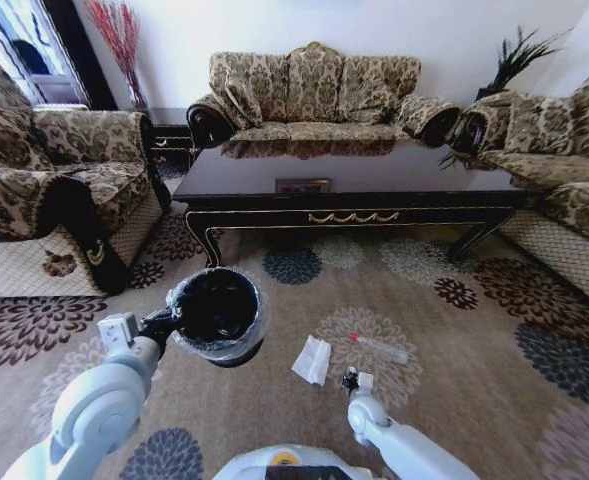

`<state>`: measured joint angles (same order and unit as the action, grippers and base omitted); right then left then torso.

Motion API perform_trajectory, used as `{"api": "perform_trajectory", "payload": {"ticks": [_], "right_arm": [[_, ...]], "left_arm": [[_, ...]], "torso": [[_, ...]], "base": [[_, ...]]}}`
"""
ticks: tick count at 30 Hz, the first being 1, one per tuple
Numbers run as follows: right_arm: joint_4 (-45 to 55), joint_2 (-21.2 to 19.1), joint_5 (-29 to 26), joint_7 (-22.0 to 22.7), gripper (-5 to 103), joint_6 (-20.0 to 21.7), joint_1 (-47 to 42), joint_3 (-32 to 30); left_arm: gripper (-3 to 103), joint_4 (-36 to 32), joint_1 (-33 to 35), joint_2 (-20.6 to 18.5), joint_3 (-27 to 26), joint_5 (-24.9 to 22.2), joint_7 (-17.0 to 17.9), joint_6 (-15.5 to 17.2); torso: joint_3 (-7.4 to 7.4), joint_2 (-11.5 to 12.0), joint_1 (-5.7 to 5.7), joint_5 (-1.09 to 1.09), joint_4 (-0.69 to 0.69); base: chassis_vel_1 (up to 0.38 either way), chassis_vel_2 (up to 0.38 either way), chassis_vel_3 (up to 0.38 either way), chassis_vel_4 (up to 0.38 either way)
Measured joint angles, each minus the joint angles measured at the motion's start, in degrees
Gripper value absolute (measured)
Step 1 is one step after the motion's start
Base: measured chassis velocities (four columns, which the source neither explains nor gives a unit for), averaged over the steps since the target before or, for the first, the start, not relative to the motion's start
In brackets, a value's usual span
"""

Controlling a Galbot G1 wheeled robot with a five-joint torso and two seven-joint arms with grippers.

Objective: Move to the front of the table and pick up the trash from the floor, then place it into the trash bin.

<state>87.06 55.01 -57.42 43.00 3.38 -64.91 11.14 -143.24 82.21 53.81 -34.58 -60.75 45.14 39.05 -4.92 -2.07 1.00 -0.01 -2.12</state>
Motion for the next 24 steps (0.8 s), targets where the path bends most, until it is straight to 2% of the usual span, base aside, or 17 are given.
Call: {"api": "perform_trajectory", "payload": {"ticks": [6, 11, 14, 18, 19, 22, 24], "right_arm": [[10.8, -4.0, 3.2, -1.9, 4, -2.3, -4.3, -2.7], [16.3, -6.3, 5.3, -2.8, -1, -3.5, -4.9, -4.0], [19.2, -7.6, 7.4, -4.4, 1, -4.6, -4.6, -4.9], [21.1, -10.1, 16.7, -11.8, 1, -9.7, -3.6, -6.8], [21.1, -10.1, 16.7, -11.8, 1, -9.7, -3.6, -6.8], [23.9, -13.0, 19.5, -16.9, 0, -12.7, -2.2, -7.5], [24.3, -13.6, 19.9, -18.0, 0, -13.3, -1.9, -7.7]], "left_arm": [[4, 0.0, 0.9, 1.4, 2.0, 0.6, 0.0, 0.1], [4, 0.0, 2.2, 2.4, 4.1, 2.1, -0.2, 0.3], [4, 0.0, 2.7, 2.8, 5.0, 2.5, -0.6, 0.3], [4, 0.0, 2.9, 2.9, 5.4, 1.4, -0.9, 0.3], [4, 0.0, 2.9, 2.9, 5.4, 1.4, -0.9, 0.3], [4, 0.6, 2.9, 2.7, 5.7, 1.1, -1.3, 0.3], [4, 0.8, 2.9, 2.7, 5.8, 1.0, -1.4, 0.3]], "torso": [[0.0, 0.0, 0.0, 0.01, 0.0], [0.0, 0.0, 0.0, 0.01, 0.01], [0.0, 0.0, 0.0, 0.01, 0.01], [0.0, 0.0, 0.0, 0.0, 0.01], [0.0, 0.0, 0.0, 0.0, 0.01], [0.0, 0.0, 0.0, 0.0, 0.01], [0.0, 0.0, 0.0, 0.0, 0.01]], "base": [[0.0, 0.0, 0.0, 0.0], [0.0, 0.0, 0.0, 0.0], [0.0, 0.0, 0.0, 0.0], [0.0, 0.0, 0.0, 0.0], [0.0, 0.0, 0.0, 0.0], [0.0, 0.0, 0.0, 0.0], [0.0, 0.0, 0.0, 0.0]]}}
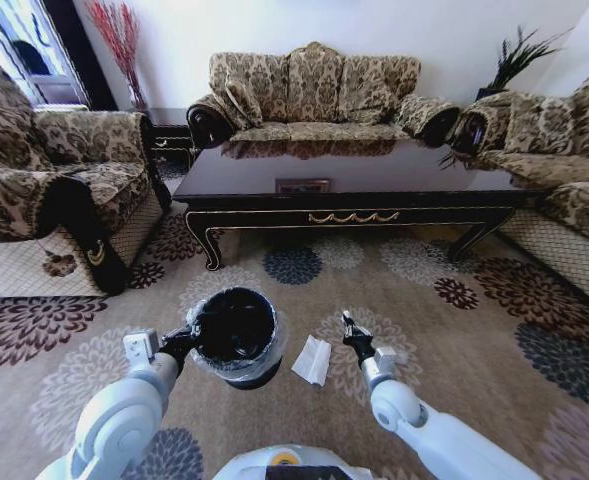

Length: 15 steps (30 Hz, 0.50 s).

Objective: Move to the front of the table and pick up the trash from the floor, then place it into the trash bin.

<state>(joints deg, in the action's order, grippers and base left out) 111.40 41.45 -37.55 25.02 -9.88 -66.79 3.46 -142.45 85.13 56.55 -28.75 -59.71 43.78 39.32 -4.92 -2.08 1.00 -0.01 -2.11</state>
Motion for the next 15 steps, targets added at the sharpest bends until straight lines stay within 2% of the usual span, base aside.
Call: {"api": "perform_trajectory", "payload": {"ticks": [2, 3, 7, 8, 12, 13, 15], "right_arm": [[1.1, -1.5, 1.3, -4.6, 0, -2.3, 1.1, -0.6], [1.1, -1.5, 1.3, -4.6, 0, -2.3, 1.1, -0.6], [3.3, -3.6, 1.9, -12.8, 0, -5.8, 3.1, -0.8], [3.3, -3.6, 1.9, -12.8, 0, -5.8, 3.1, -0.8], [4.0, -5.7, 3.8, -23.3, 0, -10.8, 6.5, 1.6], [4.0, -5.7, 3.8, -23.3, 0, -10.8, 6.5, 1.6], [4.4, -6.6, 4.2, -28.0, 0, -12.8, 8.1, 3.6]], "left_arm": [[4, 0.6, -0.1, 0.3, 0.4, -0.2, -0.2, 0.0], [4, 0.6, -0.1, 0.3, 0.4, -0.2, -0.2, 0.0], [4, 1.3, -0.3, 0.5, 1.2, -0.5, -0.9, 0.1], [4, 1.3, -0.3, 0.5, 1.2, -0.5, -0.9, 0.1], [4, 2.0, -1.0, 0.4, 1.8, -0.9, -2.2, 0.1], [4, 2.0, -1.0, 0.4, 1.8, -0.9, -2.2, 0.1], [4, 2.0, -1.2, 0.4, 2.1, -0.9, -3.0, 0.1]], "torso": [[0.0, 0.0, 0.0, 0.0, 0.0], [0.0, 0.0, 0.0, 0.0, 0.0], [0.0, 0.0, 0.0, 0.01, 0.0], [0.0, 0.0, 0.0, 0.01, 0.0], [0.0, 0.0, 0.0, 0.01, 0.0], [0.0, 0.0, 0.0, 0.01, 0.0], [0.0, 0.0, 0.0, 0.01, 0.0]], "base": [[0.0, 0.0, 0.0, 0.0], [0.0, 0.0, 0.0, 0.0], [0.0, 0.0, 0.0, 0.0], [0.0, 0.0, 0.0, 0.0], [0.0, 0.0, 0.0, 0.0], [0.0, 0.0, 0.0, 0.0], [0.0, 0.0, 0.0, 0.0]]}}
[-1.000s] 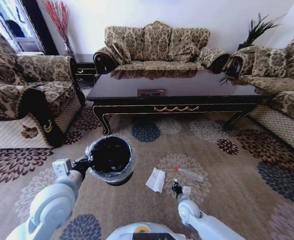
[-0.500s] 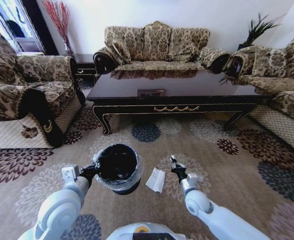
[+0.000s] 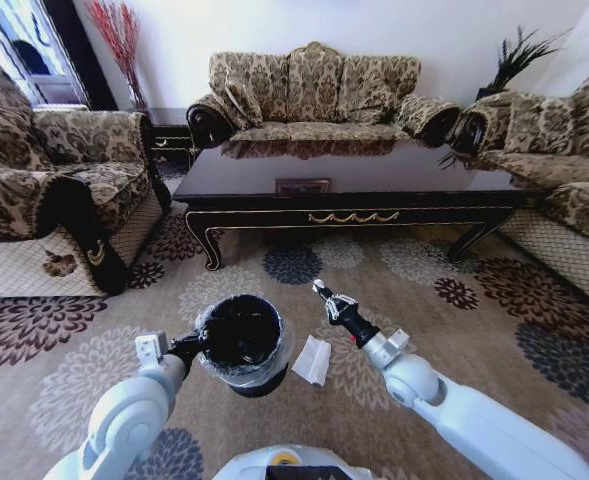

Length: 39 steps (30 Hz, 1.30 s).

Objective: Move to the front of the table and pick up the trash from the floor, then place it into the trash bin.

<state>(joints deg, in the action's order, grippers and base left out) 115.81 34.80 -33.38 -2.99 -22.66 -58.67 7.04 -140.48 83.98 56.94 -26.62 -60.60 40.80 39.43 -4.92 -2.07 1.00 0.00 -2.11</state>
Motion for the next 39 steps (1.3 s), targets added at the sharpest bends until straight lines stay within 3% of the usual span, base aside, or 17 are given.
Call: {"api": "perform_trajectory", "payload": {"ticks": [6, 21, 25, 28, 29, 34, 38, 39], "right_arm": [[0.1, 0.0, 0.8, -7.6, 0, -3.0, 3.1, 4.3], [-4.4, 0.4, 1.1, -10.9, 3, -3.4, 18.1, 16.6], [-5.8, 1.0, 0.9, -11.9, 20, -3.4, 19.7, 18.8], [-6.1, 1.1, 0.9, -12.3, 25, -3.4, 19.4, 19.1], [-6.4, 1.3, 1.0, -12.6, 36, -3.3, 18.9, 19.2], [-6.5, 1.4, 0.9, -13.1, 46, -3.3, 18.2, 18.9], [-6.1, 1.2, 0.5, -13.1, 68, -3.2, 18.2, 18.4], [-6.1, 1.2, 0.5, -13.1, 68, -3.2, 18.2, 18.4]], "left_arm": [[4, 0.2, -0.3, 0.1, 0.7, 0.9, -1.7, 0.0], [4, 1.1, -1.7, 0.3, 1.9, 1.7, -4.3, -0.8], [4, 1.2, -1.8, 0.3, 1.9, 1.7, -4.8, -1.0], [4, 1.2, -1.9, 0.2, 1.7, 1.7, -4.8, -1.1], [4, 1.3, -2.0, 0.2, 1.7, 1.7, -4.8, -1.1], [4, 1.4, -2.1, 0.2, 1.7, 1.7, -4.8, -1.1], [4, 1.8, -2.4, 0.2, 1.9, 1.7, -4.8, -1.2], [4, 1.8, -2.4, 0.2, 1.9, 1.7, -4.8, -1.2]], "torso": [[0.0, 0.0, 0.0, 0.0, -0.01], [-0.01, 0.0, 0.0, 0.01, 0.01], [0.0, 0.0, 0.0, 0.0, 0.0], [-0.01, 0.0, 0.0, 0.0, 0.0], [-0.01, 0.0, 0.0, 0.0, 0.0], [0.0, 0.0, 0.0, 0.0, -0.01], [0.0, 0.0, 0.0, 0.0, 0.0], [0.0, 0.0, 0.0, 0.0, 0.0]], "base": [[0.0, 0.0, 0.0, 0.0], [0.0, 0.0, 0.0, 0.0], [0.0, 0.0, 0.0, 0.0], [0.0, 0.0, 0.0, 0.0], [0.0, 0.0, 0.0, 0.0], [0.0, 0.0, 0.0, 0.0], [0.0, 0.0, 0.0, 0.0], [0.0, 0.0, 0.0, 0.0]]}}
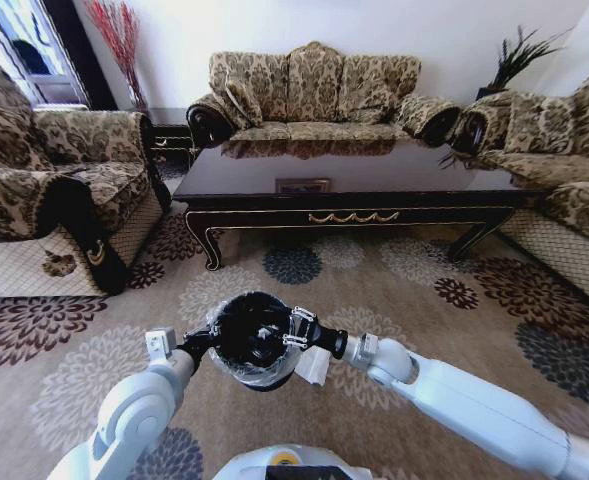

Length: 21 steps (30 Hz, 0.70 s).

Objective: Move to the front of the table and pick up the trash from the floor, then place it into the trash bin.

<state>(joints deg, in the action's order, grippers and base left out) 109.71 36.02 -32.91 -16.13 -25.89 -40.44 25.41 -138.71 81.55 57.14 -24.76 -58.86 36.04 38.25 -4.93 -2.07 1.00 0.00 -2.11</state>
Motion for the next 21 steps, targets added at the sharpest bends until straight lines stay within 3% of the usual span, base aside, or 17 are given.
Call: {"api": "perform_trajectory", "payload": {"ticks": [1, 4, 7, 8, 14, 16, 18, 19, 20, 21], "right_arm": [[0.1, -0.1, -0.1, 0.0, 68, 0.0, 0.0, -0.2], [0.8, -0.2, -1.4, 0.1, 84, 0.1, -0.4, -1.9], [1.0, -0.1, -3.0, 0.3, 90, 0.2, -0.5, -4.1], [1.0, 0.2, -5.3, 0.8, 98, 0.5, -0.5, -6.3], [0.7, 0.2, -12.1, 4.2, 100, 2.5, -1.4, -12.9], [0.3, -0.2, -13.5, 7.3, 100, 4.2, -3.0, -14.9], [-0.3, -1.3, -14.1, 13.8, 100, 7.8, -5.9, -17.1], [-0.3, -1.3, -14.1, 13.8, 100, 7.8, -5.9, -17.1], [-0.7, -2.2, -14.7, 18.4, 100, 10.8, -7.9, -17.8], [-0.7, -2.2, -14.7, 18.4, 100, 10.8, -7.9, -17.8]], "left_arm": [[4, 0.0, 0.0, 0.0, 0.1, 0.0, 0.0, 0.0], [4, 0.2, -0.2, 0.1, 0.1, 0.0, 0.0, 0.0], [4, 0.4, -0.3, 0.0, 0.0, 0.0, 0.1, -0.1], [4, 0.7, -0.5, 0.0, -0.4, 0.2, 0.2, -0.2], [4, 1.5, -1.4, -0.4, -2.4, -0.3, 0.6, -0.8], [4, 1.5, -1.6, -0.7, -3.0, -0.6, 0.7, -0.9], [4, 1.5, -1.9, -1.3, -3.8, -0.8, 0.8, -1.1], [4, 1.5, -1.9, -1.3, -3.8, -0.8, 0.8, -1.1], [4, 1.4, -2.0, -1.6, -4.3, -1.0, 1.0, -1.2], [4, 1.4, -2.0, -1.6, -4.3, -1.0, 1.0, -1.2]], "torso": [[0.0, 0.0, 0.0, 0.0, 0.0], [0.0, 0.0, 0.0, 0.0, 0.0], [0.0, 0.0, 0.0, 0.0, -0.01], [0.0, 0.0, 0.0, 0.0, 0.0], [0.0, 0.0, 0.0, 0.0, 0.01], [0.0, 0.0, 0.0, 0.0, 0.01], [0.0, 0.0, 0.0, -0.01, 0.0], [0.0, 0.0, 0.0, -0.01, 0.0], [0.0, 0.0, 0.0, 0.0, -0.01], [0.0, 0.0, 0.0, 0.0, -0.01]], "base": [[0.0, 0.0, 0.0, 0.0], [0.0, 0.0, 0.0, 0.0], [0.0, 0.0, 0.0, 0.0], [0.0, 0.0, 0.0, 0.0], [0.0, 0.0, 0.0, 0.0], [0.0, 0.0, 0.0, 0.0], [0.0, 0.0, 0.0, 0.0], [0.0, 0.0, 0.0, 0.0], [0.0, 0.0, 0.0, 0.0], [0.0, 0.0, 0.0, 0.0]]}}
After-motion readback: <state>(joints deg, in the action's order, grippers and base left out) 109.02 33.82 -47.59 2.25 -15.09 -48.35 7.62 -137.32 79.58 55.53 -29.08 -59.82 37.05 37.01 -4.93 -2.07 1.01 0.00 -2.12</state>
